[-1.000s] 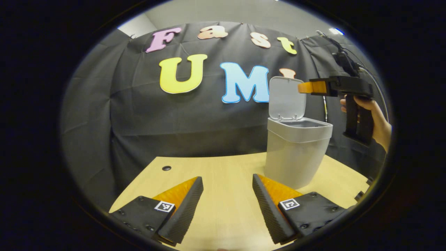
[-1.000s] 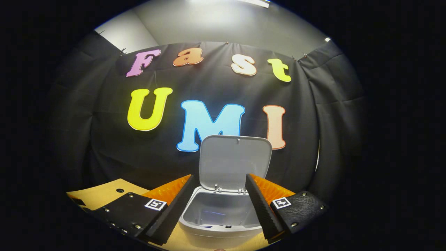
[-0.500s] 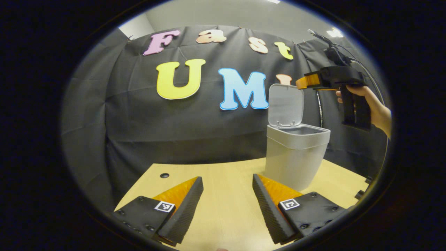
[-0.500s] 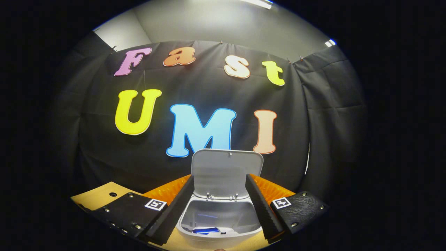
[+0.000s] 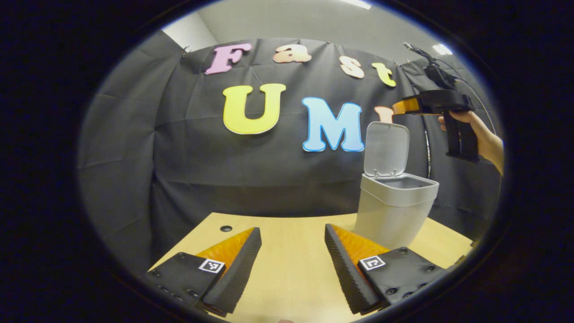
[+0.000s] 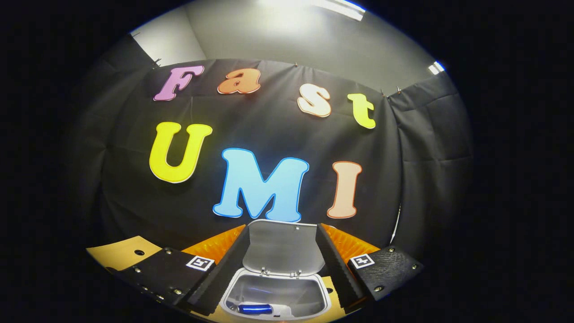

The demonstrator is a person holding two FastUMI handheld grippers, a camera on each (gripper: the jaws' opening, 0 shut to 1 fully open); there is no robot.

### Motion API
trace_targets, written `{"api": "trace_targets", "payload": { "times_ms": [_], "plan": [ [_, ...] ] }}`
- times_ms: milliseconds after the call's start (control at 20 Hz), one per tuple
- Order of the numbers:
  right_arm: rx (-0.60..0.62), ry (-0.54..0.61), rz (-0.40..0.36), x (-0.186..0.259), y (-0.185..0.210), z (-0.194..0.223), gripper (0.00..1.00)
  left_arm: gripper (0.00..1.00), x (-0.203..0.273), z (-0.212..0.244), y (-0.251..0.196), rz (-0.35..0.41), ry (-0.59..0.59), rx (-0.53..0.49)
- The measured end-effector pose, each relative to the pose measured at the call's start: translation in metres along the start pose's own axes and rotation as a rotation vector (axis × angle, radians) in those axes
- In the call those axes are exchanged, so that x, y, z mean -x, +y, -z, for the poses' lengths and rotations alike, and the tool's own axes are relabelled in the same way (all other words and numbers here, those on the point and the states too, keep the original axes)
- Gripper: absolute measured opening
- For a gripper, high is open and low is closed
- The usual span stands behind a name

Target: Press the lid of the desktop garbage bin to open it, pick up the crumpled paper on the desktop and throw it into the bin, then pick up the pop can on the desktop and drop it into the bin, and finally close the garbage bin lid.

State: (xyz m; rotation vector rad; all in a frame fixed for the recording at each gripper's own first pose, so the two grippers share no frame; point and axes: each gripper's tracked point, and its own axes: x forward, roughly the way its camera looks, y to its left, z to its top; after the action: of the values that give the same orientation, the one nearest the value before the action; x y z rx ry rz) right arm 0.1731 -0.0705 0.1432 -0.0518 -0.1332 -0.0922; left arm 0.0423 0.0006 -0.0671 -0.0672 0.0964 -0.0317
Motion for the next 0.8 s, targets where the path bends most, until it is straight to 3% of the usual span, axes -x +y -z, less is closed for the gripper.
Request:
{"api": "trace_targets", "payload": {
  "times_ms": [100, 150, 200, 250, 350, 400, 750, 800],
  "plan": [
    [0.012, -0.009, -0.006, -0.003, 0.001, -0.002, 0.94, 1.0, 0.004, 0.002, -0.001, -0.013, 0.004, 0.014],
    [0.014, -0.011, -0.011, -0.005, 0.002, -0.003, 0.94, 0.94, 0.006, 0.001, -0.001, -0.017, 0.002, 0.021],
    [0.015, -0.012, -0.015, -0.007, 0.003, -0.004, 0.94, 0.94, 0.007, 0.002, -0.001, -0.022, 0.002, 0.025],
    [0.014, -0.015, -0.015, -0.008, 0.002, -0.005, 0.94, 1.0, 0.007, 0.001, 0.0, -0.028, 0.002, 0.025],
    [0.009, -0.015, -0.015, -0.013, 0.002, -0.007, 0.94, 1.0, 0.007, -0.001, 0.0, -0.029, -0.002, 0.023],
    [0.007, -0.015, -0.012, -0.015, 0.001, -0.007, 0.94, 0.94, 0.005, -0.001, 0.0, -0.026, -0.001, 0.023],
    [-0.007, 0.012, 0.022, -0.044, -0.012, -0.007, 0.94, 0.98, -0.004, -0.006, 0.008, -0.007, -0.005, 0.013],
    [-0.016, 0.016, 0.025, -0.049, -0.014, -0.006, 0.94, 0.94, -0.005, -0.006, 0.01, -0.009, -0.007, 0.017]
  ]
}}
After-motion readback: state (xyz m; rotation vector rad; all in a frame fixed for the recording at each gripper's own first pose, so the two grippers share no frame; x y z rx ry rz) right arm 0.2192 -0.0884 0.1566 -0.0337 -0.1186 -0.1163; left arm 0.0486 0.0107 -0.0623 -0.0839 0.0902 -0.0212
